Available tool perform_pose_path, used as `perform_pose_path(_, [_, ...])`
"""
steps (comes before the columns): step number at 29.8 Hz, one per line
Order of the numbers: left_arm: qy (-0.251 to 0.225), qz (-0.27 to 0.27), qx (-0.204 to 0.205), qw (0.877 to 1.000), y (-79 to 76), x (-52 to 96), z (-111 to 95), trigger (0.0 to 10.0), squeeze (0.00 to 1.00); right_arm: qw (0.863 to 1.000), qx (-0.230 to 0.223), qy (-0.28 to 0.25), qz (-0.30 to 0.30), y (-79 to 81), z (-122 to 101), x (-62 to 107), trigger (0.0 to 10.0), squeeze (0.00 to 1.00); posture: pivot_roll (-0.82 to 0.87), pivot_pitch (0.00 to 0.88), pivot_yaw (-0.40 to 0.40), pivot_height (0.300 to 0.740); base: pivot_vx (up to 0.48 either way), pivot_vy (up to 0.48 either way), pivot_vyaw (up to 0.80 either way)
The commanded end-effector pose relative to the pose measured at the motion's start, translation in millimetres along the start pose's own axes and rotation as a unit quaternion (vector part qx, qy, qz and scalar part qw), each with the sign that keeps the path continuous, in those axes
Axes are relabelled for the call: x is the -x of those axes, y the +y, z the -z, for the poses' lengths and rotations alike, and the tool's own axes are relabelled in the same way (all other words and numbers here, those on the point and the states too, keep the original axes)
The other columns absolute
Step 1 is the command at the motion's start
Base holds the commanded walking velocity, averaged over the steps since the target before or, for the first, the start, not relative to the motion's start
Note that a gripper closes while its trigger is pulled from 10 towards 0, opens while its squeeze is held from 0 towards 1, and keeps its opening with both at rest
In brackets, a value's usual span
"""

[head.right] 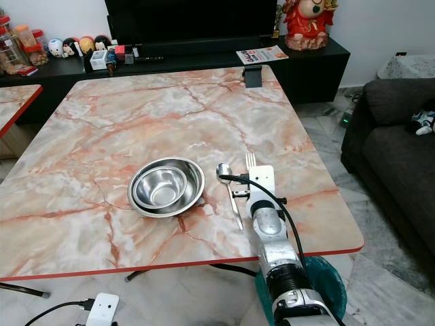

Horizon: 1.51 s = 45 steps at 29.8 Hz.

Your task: Setting the table

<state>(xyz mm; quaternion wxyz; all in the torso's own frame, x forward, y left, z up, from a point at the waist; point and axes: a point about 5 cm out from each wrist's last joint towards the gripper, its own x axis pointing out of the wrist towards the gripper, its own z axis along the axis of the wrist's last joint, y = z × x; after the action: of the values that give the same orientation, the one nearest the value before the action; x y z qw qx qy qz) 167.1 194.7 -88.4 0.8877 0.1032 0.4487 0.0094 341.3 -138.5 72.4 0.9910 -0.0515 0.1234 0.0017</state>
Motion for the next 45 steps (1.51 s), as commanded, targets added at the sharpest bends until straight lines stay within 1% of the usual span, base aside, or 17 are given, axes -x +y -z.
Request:
perform_pose_path(1, [0.010, -0.003, -0.003, 1.000, 5.5, 0.7, 4.3, 10.0, 0.00, 1.000, -0.004, 0.021, -0.004, 3.3, 7.1, 0.5, 10.0, 0.00, 0.00, 0.031, 0.081, 0.714, 0.000, 0.000, 0.00])
perform_pose_path(3, [0.010, -0.003, -0.003, 1.000, 5.6, 0.7, 4.2, 10.0, 0.00, 1.000, -0.005, 0.021, -0.004, 3.6, 7.0, 0.5, 10.0, 0.00, 0.00, 0.030, 0.080, 0.714, 0.000, 0.000, 0.00])
perform_pose_path(4, [0.010, -0.003, -0.003, 1.000, 5.7, 0.7, 4.1, 10.0, 0.00, 1.000, -0.007, 0.021, -0.006, 4.1, 6.9, 0.5, 10.0, 0.11, 0.00, 0.030, 0.080, 0.714, 0.000, 0.000, 0.00])
perform_pose_path(5, [0.009, -0.003, -0.003, 1.000, 5.7, 0.7, 4.1, 10.0, 0.00, 1.000, -0.008, 0.021, -0.006, 4.3, 6.8, 0.5, 10.0, 0.11, 0.00, 0.030, 0.080, 0.714, 0.000, 0.000, 0.00])
perform_pose_path(6, [0.010, -0.003, -0.003, 1.000, 5.8, 0.6, 4.1, 10.0, 0.00, 1.000, -0.012, 0.020, -0.008, 5.0, 6.7, 0.5, 10.0, 0.80, 0.00, 0.030, 0.082, 0.714, 0.000, 0.000, 0.00])
perform_pose_path(7, [0.010, -0.003, -0.003, 1.000, 5.9, 0.6, 4.0, 10.0, 0.00, 1.000, -0.013, 0.020, -0.008, 5.2, 6.6, 0.5, 10.0, 0.80, 0.00, 0.030, 0.082, 0.714, 0.000, 0.000, 0.00])
perform_pose_path(8, [0.010, -0.003, -0.003, 1.000, 5.8, 0.6, 4.0, 10.0, 0.00, 1.000, -0.013, 0.020, -0.008, 5.1, 6.7, 0.5, 10.0, 0.95, 0.00, 0.030, 0.081, 0.714, 0.000, 0.000, 0.00])
perform_pose_path(12, [0.009, -0.003, -0.003, 1.000, 5.8, 0.5, 3.7, 10.0, 0.00, 1.000, -0.010, 0.024, -0.004, 4.1, 7.6, 0.6, 10.0, 0.87, 0.00, 0.029, 0.081, 0.714, 0.000, 0.000, 0.00])
perform_pose_path(14, [0.009, -0.003, -0.003, 1.000, 5.9, 0.5, 3.6, 10.0, 0.00, 1.000, -0.007, 0.024, -0.003, 3.8, 7.5, 0.6, 10.0, 0.49, 0.00, 0.028, 0.081, 0.714, 0.000, 0.000, 0.00])
perform_pose_path(15, [0.009, -0.003, -0.003, 1.000, 6.0, 0.5, 3.4, 10.0, 0.00, 1.000, -0.006, 0.024, -0.002, 3.6, 7.6, 0.5, 10.0, 0.00, 0.00, 0.028, 0.081, 0.714, 0.000, 0.000, 0.00])
perform_pose_path(25, [0.008, -0.004, -0.001, 1.000, 6.5, 0.3, 2.5, 10.0, 0.00, 1.000, -0.005, 0.025, 0.000, 3.3, 7.7, 0.3, 10.0, 0.00, 0.00, 0.025, 0.079, 0.714, 0.000, 0.000, 0.00])
perform_pose_path(27, [0.008, -0.004, -0.001, 1.000, 6.7, 0.3, 2.9, 10.0, 0.00, 0.999, 0.022, -0.018, 0.015, 1.5, -4.8, 0.2, 10.0, 0.00, 0.00, 0.026, 0.080, 0.714, 0.000, 0.000, 0.00])
perform_pose_path(29, [0.008, -0.004, -0.001, 1.000, 6.7, 0.3, 2.9, 10.0, 0.00, 0.999, 0.030, -0.024, 0.013, 2.3, -6.6, 0.2, 10.0, 0.00, 0.00, 0.026, 0.080, 0.714, 0.000, 0.000, 0.00])
perform_pose_path(39, [0.006, -0.001, 0.002, 1.000, 5.7, -0.1, 1.2, 10.0, 0.00, 0.999, 0.018, -0.040, -0.015, 21.4, -7.5, 5.9, 10.0, 0.00, 0.00, 0.020, 0.078, 0.714, 0.000, 0.000, 0.00])
perform_pose_path(42, [0.004, -0.002, 0.004, 1.000, 5.5, -0.2, 0.5, 10.0, 0.00, 0.996, 0.008, -0.083, -0.029, 26.7, -18.2, 8.2, 10.0, 0.00, 0.00, 0.021, 0.079, 0.714, 0.000, 0.000, 0.00])
perform_pose_path(43, [0.000, -0.003, 0.005, 1.000, 5.5, -0.2, -0.4, 10.0, 0.00, 0.992, 0.016, -0.122, -0.038, 30.2, -27.8, 10.7, 10.0, 0.00, 0.00, 0.022, 0.079, 0.714, 0.000, 0.000, 0.00])
perform_pose_path(45, [-0.003, -0.006, 0.006, 1.000, 5.6, -0.3, -1.2, 10.0, 0.00, 0.987, 0.015, -0.151, -0.045, 32.9, -35.5, 13.3, 10.0, 0.00, 0.00, 0.021, 0.076, 0.714, 0.000, 0.000, 0.00])
